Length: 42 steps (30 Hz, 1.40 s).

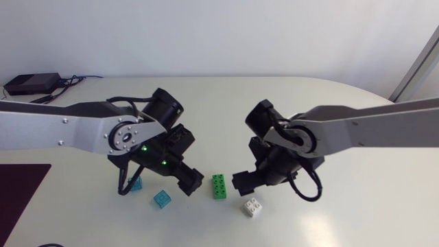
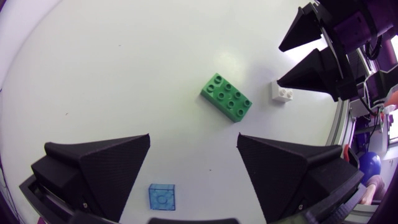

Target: Sort duplo bricks by size, large to the right and small to the left

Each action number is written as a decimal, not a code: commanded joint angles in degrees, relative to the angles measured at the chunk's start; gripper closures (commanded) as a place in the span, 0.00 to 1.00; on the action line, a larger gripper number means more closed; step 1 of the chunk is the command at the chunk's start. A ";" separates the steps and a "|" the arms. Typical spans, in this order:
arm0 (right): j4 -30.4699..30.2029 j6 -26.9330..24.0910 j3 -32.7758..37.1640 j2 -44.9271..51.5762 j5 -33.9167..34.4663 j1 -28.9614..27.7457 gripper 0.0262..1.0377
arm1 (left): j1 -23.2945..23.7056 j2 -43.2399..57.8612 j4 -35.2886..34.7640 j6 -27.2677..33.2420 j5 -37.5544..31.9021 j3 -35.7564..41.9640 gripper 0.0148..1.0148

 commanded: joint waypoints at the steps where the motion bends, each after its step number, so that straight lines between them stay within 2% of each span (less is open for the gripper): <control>1: -1.75 4.43 5.45 4.57 1.51 1.45 0.04 | 2.40 -3.40 0.04 -1.09 0.28 -2.41 0.04; 8: -6.84 10.49 17.22 12.92 4.67 6.73 0.04 | 7.06 -6.56 -0.05 -0.04 0.28 -5.75 0.04; 15: -10.45 12.07 20.65 20.21 4.23 7.69 0.05 | 9.96 -7.00 -0.05 0.49 0.28 -6.80 0.04; 21: -16.16 13.57 27.24 24.08 3.27 8.66 0.08 | 10.58 -7.79 -0.23 0.75 0.28 -7.33 0.04; 28: -16.34 13.92 27.59 24.78 2.65 9.63 0.13 | 12.34 -7.97 -0.23 1.90 0.28 -7.50 0.04; 33: -16.07 13.57 27.51 25.40 2.65 9.89 0.40 | 12.34 -7.88 -0.23 1.98 0.36 -7.42 0.04; 36: -15.90 12.86 27.24 25.58 2.65 9.89 0.61 | 12.34 -7.79 -0.23 1.98 0.36 -7.42 0.04; 40: -15.81 12.34 26.71 26.10 1.86 9.89 0.67 | 12.34 -7.79 -0.14 1.98 0.36 -7.33 0.04; 42: -15.55 11.72 26.54 26.01 1.95 9.63 0.76 | 12.34 -7.70 -0.14 2.07 0.36 -7.33 0.04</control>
